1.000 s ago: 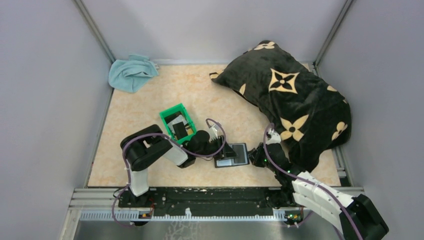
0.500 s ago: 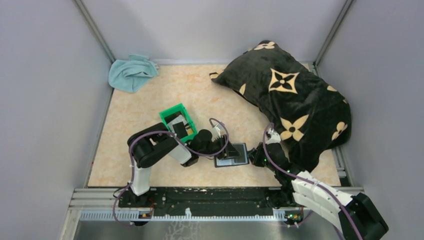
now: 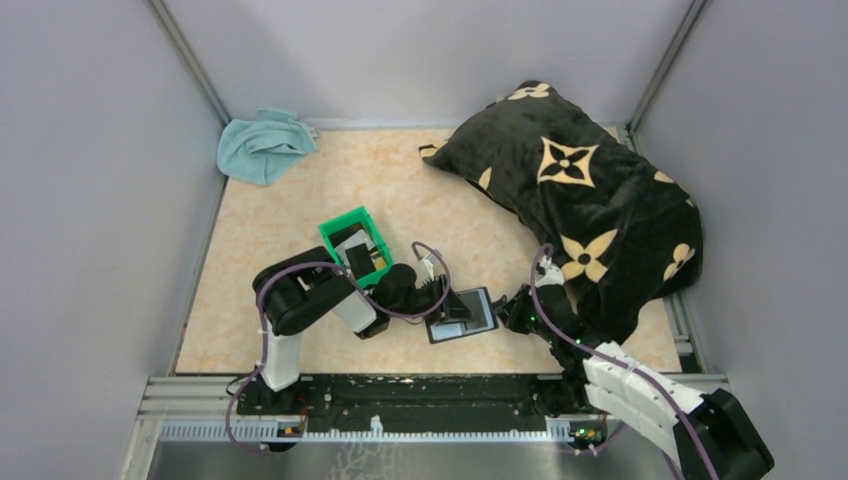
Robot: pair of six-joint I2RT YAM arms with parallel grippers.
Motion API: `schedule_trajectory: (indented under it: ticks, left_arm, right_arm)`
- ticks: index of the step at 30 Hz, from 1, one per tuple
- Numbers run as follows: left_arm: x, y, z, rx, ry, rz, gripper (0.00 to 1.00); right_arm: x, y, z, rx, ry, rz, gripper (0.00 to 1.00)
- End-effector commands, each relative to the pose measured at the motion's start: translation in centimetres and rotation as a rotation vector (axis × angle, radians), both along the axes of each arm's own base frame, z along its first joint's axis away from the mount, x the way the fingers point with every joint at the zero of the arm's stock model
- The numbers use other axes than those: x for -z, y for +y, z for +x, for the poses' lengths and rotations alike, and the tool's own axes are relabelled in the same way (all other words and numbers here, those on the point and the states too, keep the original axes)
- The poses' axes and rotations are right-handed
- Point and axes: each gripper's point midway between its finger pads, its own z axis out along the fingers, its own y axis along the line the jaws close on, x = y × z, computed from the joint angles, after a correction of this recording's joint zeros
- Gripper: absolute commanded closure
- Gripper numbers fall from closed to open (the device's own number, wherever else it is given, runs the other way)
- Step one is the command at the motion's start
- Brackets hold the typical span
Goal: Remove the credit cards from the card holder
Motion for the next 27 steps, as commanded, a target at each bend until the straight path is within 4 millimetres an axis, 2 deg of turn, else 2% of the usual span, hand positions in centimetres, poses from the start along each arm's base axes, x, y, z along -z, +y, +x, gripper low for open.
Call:
schedule_trajectory:
  ticks: [1,7,13,16,22,24,27]
  left_arm:
    - [-1.7,0.5,-0.3,0.019,-0.036,-0.055,0.59]
    - [-2.0,2.0,0.0,-0.012,-0.033,-0.074,0.64]
    - [-2.1,2.6,0.0,-0.014,-0.032,-0.077,0.76]
    - [-1.7,2.4,-0.1,0.000,-0.023,-0.071,0.81]
    - [-0.9,2.1,-0.1,0.019,0.002,-0.065,0.83]
    - [-0.8,2.0,-0.2,0.024,0.007,-0.064,0.81]
    - [-0.8,1.9,-0.2,0.026,0.009,-0.066,0.80]
  right_arm:
    - [0.3,-0.1,-0.2,0.008,0.029,0.016,1.00]
    - [0.4,-0.2,-0.1,0.016,0.034,0.021,1.00]
    - [0.2,-0.2,0.0,0.012,0.028,0.022,1.00]
    - [-1.2,0.8,0.2,-0.069,-0.031,0.037,1.00]
    - [-5.9,3.6,0.4,-0.205,-0.152,0.101,1.00]
    - [-6.4,4.1,0.6,-0.220,-0.161,0.093,1.00]
    - [-5.8,4.4,1.3,-0.221,-0.147,0.072,1.00]
